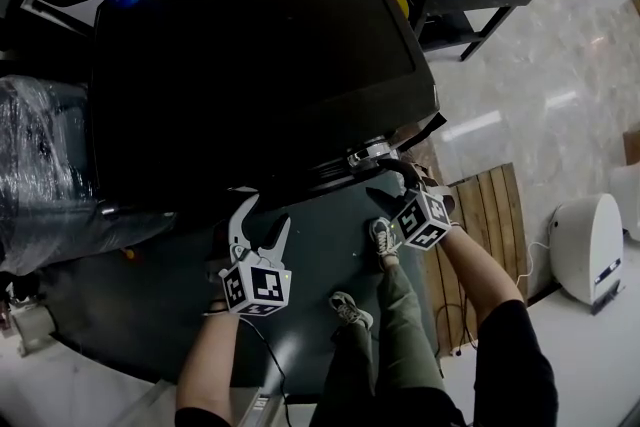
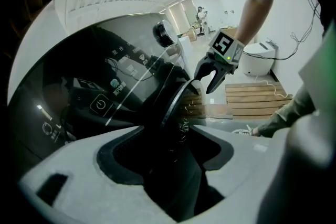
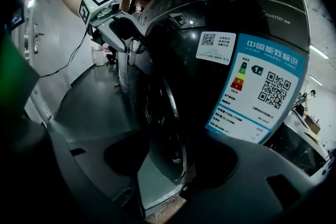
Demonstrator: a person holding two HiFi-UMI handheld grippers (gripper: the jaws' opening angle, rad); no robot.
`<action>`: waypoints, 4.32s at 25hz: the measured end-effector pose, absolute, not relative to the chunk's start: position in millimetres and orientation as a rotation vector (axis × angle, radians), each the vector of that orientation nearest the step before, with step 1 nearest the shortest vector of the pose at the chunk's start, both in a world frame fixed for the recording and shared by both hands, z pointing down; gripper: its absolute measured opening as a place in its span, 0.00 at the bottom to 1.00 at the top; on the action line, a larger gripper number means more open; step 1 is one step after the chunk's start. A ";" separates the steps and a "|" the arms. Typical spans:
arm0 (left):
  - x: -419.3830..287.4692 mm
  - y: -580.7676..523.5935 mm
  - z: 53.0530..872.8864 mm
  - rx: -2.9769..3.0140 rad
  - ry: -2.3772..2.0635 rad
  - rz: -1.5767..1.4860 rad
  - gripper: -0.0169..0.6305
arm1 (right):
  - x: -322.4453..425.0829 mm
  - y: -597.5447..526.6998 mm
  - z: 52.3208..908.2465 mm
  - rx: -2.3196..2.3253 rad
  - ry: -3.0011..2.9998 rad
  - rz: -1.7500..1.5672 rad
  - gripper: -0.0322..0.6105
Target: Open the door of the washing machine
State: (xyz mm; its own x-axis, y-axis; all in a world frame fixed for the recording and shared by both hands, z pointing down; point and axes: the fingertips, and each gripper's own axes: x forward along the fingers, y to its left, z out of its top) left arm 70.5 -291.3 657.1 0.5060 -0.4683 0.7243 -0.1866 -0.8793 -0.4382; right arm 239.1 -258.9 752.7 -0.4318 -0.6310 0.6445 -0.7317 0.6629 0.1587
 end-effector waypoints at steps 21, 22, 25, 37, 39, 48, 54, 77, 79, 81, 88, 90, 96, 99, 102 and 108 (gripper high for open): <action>68.9 -295.5 658.1 -2.329 0.526 -1.361 0.31 | 232.8 -266.7 768.1 0.966 -2.134 0.081 0.32; 69.4 -295.1 657.8 -2.348 0.536 -1.361 0.31 | 233.1 -266.1 768.4 0.972 -2.134 0.088 0.32; 70.5 -295.1 656.1 -2.381 0.554 -1.362 0.29 | 234.7 -265.7 768.0 0.988 -2.130 0.096 0.31; 68.9 -292.5 653.3 -2.432 0.575 -1.354 0.28 | 233.8 -263.1 767.5 1.055 -2.105 0.118 0.32; 69.4 -292.5 652.7 -2.442 0.577 -1.347 0.27 | 234.6 -263.4 767.5 1.073 -2.095 0.122 0.32; 51.9 -244.3 654.2 -2.454 0.411 -1.333 0.31 | 201.8 -180.2 773.7 0.976 -2.198 0.193 0.26; 40.1 -220.0 656.7 -2.435 0.351 -1.322 0.33 | 181.8 -136.1 771.8 1.151 -2.190 0.326 0.28; -50.4 -144.1 631.2 -2.595 0.799 -1.198 0.09 | 163.2 -43.1 680.3 1.672 -2.184 0.612 0.06; -60.2 -140.9 622.7 -2.608 0.875 -1.155 0.09 | 154.7 -42.0 678.5 1.672 -2.191 0.622 0.06; -66.5 -138.7 614.9 -2.620 0.932 -1.114 0.08 | 147.8 -42.5 678.3 1.670 -2.201 0.654 0.06; -102.2 -134.3 619.5 -2.720 1.154 -1.079 0.05 | 125.7 -53.4 664.6 1.696 -2.259 0.758 0.06; -120.6 -133.6 625.7 -2.745 1.251 -1.089 0.05 | 115.8 -55.3 658.7 1.666 -2.288 0.747 0.06; -189.8 -140.2 640.0 -2.809 1.644 -0.998 0.05 | 91.4 -60.9 642.7 1.597 -2.358 0.714 0.06; -220.0 -147.0 639.3 -2.788 1.778 -0.933 0.05 | 82.6 -62.0 638.9 1.562 -2.374 0.704 0.06; -253.0 -155.0 640.1 -2.801 1.927 -0.821 0.05 | 73.5 -62.4 634.9 1.547 -2.390 0.688 0.06; -294.0 -174.8 640.5 -2.789 1.777 -0.886 0.05 | 57.6 -62.0 633.8 1.506 -2.400 0.671 0.06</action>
